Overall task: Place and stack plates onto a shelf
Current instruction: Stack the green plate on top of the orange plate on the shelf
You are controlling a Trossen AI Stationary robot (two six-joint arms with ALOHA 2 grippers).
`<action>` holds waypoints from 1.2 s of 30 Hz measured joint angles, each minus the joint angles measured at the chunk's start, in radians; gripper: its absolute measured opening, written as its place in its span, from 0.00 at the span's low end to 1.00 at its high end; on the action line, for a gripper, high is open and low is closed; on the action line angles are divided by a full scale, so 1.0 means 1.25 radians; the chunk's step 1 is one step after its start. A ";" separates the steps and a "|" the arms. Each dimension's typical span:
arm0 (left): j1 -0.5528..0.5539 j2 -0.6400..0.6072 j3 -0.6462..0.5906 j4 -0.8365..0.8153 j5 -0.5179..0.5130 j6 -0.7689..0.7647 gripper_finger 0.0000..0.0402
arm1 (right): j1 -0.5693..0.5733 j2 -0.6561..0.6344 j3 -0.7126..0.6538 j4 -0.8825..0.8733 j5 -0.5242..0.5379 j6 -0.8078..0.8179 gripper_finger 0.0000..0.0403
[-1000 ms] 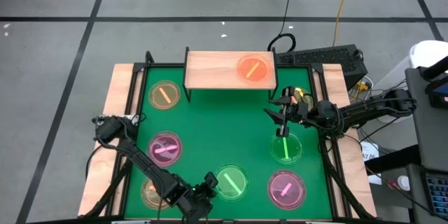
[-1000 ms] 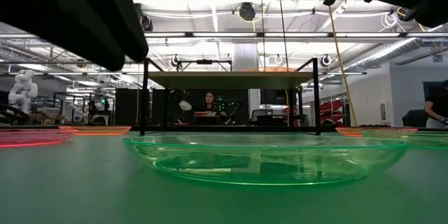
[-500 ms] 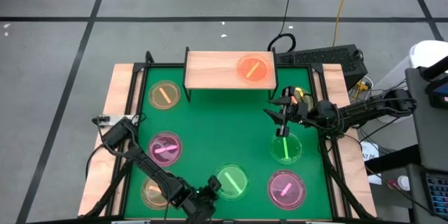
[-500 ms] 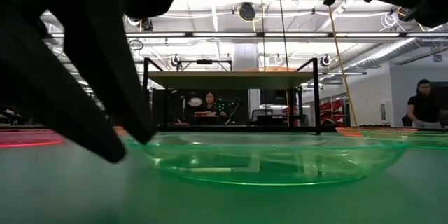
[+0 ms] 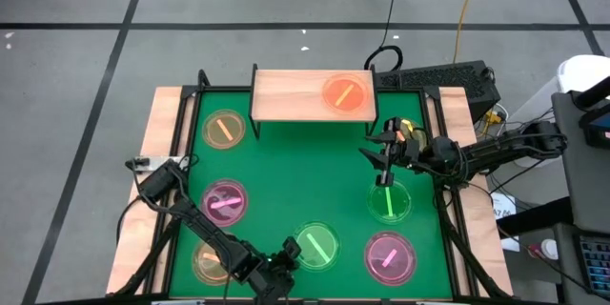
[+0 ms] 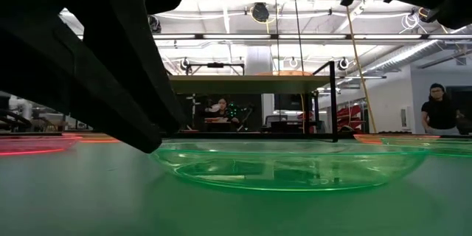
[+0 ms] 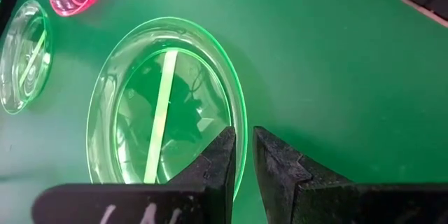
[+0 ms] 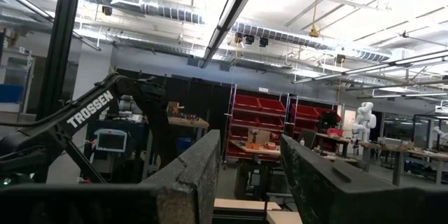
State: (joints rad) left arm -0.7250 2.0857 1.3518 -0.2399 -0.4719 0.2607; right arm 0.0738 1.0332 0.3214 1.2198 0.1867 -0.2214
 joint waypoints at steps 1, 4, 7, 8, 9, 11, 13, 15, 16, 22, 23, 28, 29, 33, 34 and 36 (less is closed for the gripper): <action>0.000 0.000 0.000 0.000 0.000 0.000 0.14 | 0.000 0.000 0.000 0.000 0.000 0.000 0.33; 0.002 0.000 0.000 -0.001 0.000 -0.030 0.14 | 0.000 0.000 0.000 0.000 0.000 0.000 0.33; 0.002 0.000 0.000 -0.015 0.000 -0.043 0.14 | 0.000 0.000 0.000 0.000 0.000 0.000 0.33; 0.003 0.000 0.000 -0.019 0.000 -0.037 0.14 | 0.000 0.000 0.000 0.000 0.000 0.000 0.33; 0.003 0.000 0.000 -0.021 0.000 -0.030 0.14 | 0.000 0.000 0.000 0.000 0.000 0.000 0.33; 0.008 0.000 0.000 -0.022 0.000 -0.020 0.14 | 0.000 0.000 0.000 0.000 0.000 0.000 0.33; 0.011 0.001 0.000 -0.022 0.000 -0.019 0.14 | 0.000 0.000 0.000 0.000 0.000 0.000 0.33; 0.016 0.005 0.000 -0.022 0.002 -0.017 0.14 | 0.000 0.000 0.000 0.000 0.000 0.000 0.33; 0.018 0.010 0.000 -0.021 0.004 -0.013 0.14 | 0.000 0.000 0.000 0.000 0.000 0.000 0.33; 0.025 0.033 0.000 -0.017 0.008 0.009 0.14 | 0.000 0.000 0.000 0.000 0.000 0.000 0.33; 0.025 0.035 0.001 -0.016 0.008 0.009 0.14 | 0.000 0.000 0.000 0.000 0.000 0.000 0.33; 0.025 0.040 0.001 -0.010 -0.011 0.010 0.09 | 0.000 0.000 0.000 -0.002 0.000 0.000 0.33; 0.025 0.041 0.001 -0.010 -0.018 0.008 0.06 | 0.000 0.000 0.000 -0.002 0.000 0.000 0.33; 0.029 0.038 0.000 -0.011 -0.039 -0.021 0.02 | 0.000 0.000 0.000 -0.002 0.000 0.000 0.33; 0.029 0.038 0.000 -0.007 -0.045 -0.023 0.02 | 0.000 0.000 0.000 -0.002 0.000 0.000 0.33; 0.030 0.038 0.000 0.008 -0.073 -0.027 0.02 | 0.000 0.000 0.000 -0.002 0.000 0.000 0.33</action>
State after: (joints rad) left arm -0.6876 2.1333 1.3514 -0.2304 -0.5634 0.2263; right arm 0.0738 1.0332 0.3214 1.2171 0.1867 -0.2214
